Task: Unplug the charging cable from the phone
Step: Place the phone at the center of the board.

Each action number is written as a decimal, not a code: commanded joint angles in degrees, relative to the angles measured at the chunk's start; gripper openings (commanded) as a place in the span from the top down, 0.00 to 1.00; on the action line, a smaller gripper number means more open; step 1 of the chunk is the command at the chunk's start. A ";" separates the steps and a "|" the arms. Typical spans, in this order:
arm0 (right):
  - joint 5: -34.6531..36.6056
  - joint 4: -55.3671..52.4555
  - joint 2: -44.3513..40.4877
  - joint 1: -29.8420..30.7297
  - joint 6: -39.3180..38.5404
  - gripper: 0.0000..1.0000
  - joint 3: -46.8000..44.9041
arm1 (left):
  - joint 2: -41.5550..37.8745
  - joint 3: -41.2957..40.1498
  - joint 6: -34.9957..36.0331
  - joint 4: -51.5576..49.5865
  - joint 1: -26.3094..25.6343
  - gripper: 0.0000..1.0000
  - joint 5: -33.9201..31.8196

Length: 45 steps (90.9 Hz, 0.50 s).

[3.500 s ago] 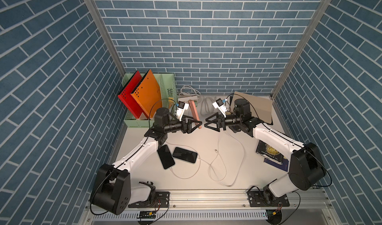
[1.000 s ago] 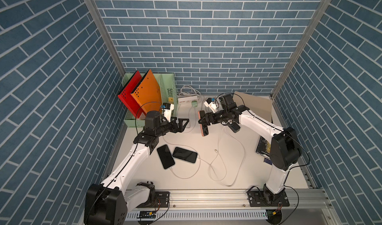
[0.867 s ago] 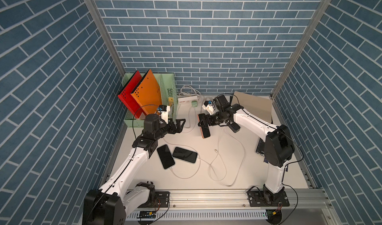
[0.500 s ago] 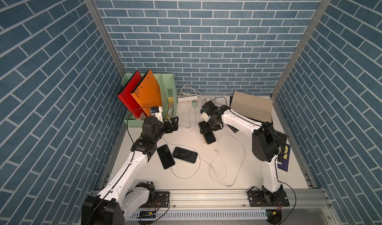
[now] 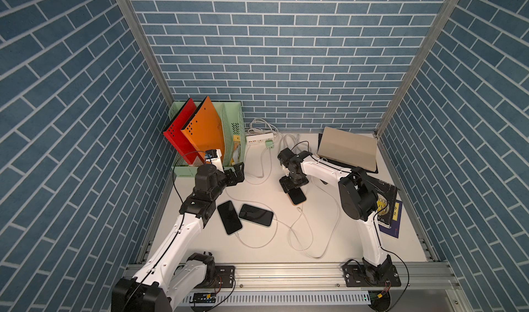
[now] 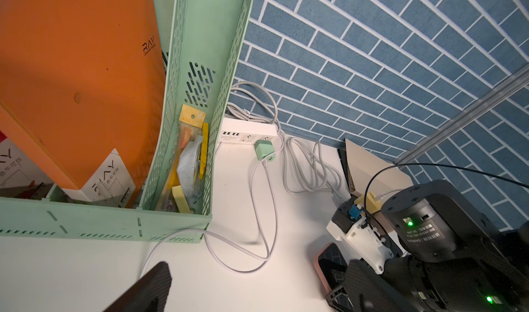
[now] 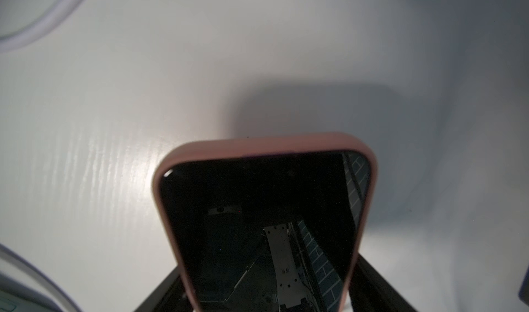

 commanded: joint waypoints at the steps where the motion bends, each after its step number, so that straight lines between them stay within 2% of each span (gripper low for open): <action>1: 0.80 0.49 1.06 0.37 -0.97 0.53 -0.81 | -0.67 1.35 2.06 -1.81 0.45 0.00 -2.08; 11: -0.21 1.50 0.24 0.30 -0.97 0.30 -1.11 | -0.53 2.54 2.21 -3.83 0.45 0.00 -4.86; 21: -0.39 2.75 -2.57 0.41 -1.45 0.14 -1.66 | -0.44 3.63 2.40 -5.59 0.44 0.00 -6.95; 32: -1.36 4.92 -5.40 0.99 -3.25 0.04 -2.94 | -0.59 4.08 2.83 -6.39 0.45 0.00 -8.27; 45: -5.09 11.09 -10.19 2.85 -7.25 0.01 -6.98 | -0.23 4.56 2.80 -7.15 0.54 0.00 -9.48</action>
